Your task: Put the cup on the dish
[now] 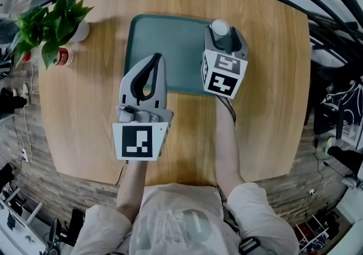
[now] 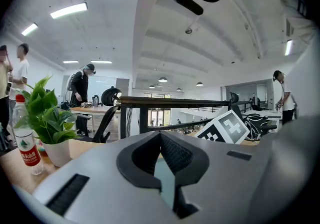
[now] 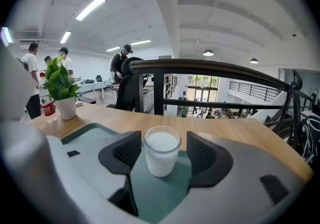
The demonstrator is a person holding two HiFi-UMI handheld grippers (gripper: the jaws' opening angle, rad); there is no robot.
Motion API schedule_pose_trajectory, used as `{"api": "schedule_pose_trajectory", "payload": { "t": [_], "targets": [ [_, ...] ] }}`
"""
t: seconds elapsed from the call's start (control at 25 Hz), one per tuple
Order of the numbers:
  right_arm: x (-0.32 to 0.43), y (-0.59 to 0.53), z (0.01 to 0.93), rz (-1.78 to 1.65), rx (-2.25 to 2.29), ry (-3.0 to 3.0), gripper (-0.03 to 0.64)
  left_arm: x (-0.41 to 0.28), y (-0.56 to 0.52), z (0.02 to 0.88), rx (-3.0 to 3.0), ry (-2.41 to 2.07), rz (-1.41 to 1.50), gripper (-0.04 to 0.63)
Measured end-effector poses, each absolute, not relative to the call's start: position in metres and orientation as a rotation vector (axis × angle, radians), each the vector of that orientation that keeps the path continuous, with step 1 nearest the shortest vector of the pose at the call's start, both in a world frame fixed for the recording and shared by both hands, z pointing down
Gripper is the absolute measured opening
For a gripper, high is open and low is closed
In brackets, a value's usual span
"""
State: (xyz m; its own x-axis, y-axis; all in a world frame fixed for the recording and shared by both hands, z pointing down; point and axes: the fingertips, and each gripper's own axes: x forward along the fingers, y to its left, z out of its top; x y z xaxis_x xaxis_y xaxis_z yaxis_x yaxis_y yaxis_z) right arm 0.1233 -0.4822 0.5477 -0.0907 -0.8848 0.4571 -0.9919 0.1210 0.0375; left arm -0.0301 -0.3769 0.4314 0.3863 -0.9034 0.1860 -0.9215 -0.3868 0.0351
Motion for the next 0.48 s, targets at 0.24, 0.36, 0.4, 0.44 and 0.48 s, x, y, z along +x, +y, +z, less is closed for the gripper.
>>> {"api": "schedule_pose_trajectory", "payload": {
  "t": [0.24, 0.36, 0.4, 0.44, 0.48],
  "targets": [
    [0.125, -0.462, 0.46, 0.275, 1.911, -2.141, 0.267, -0.038, -0.351, 0.383, 2.543, -1.73, 0.127, 0.009],
    [0.121, -0.439, 0.404, 0.2, 1.968, -2.22, 0.267, -0.045, -0.332, 0.355, 2.552, -1.777, 0.086, 0.009],
    [0.119, -0.429, 0.386, 0.171, 1.985, -2.249, 0.267, -0.048, -0.326, 0.344, 2.559, -1.797, 0.064, 0.009],
    [0.116, -0.419, 0.368, 0.136, 1.997, -2.282, 0.265, -0.052, -0.319, 0.334, 2.565, -1.817, 0.04, 0.009],
    [0.113, -0.408, 0.35, 0.095, 2.006, -2.32, 0.264, -0.055, -0.312, 0.324, 2.572, -1.836, 0.016, 0.009]
  ]
}}
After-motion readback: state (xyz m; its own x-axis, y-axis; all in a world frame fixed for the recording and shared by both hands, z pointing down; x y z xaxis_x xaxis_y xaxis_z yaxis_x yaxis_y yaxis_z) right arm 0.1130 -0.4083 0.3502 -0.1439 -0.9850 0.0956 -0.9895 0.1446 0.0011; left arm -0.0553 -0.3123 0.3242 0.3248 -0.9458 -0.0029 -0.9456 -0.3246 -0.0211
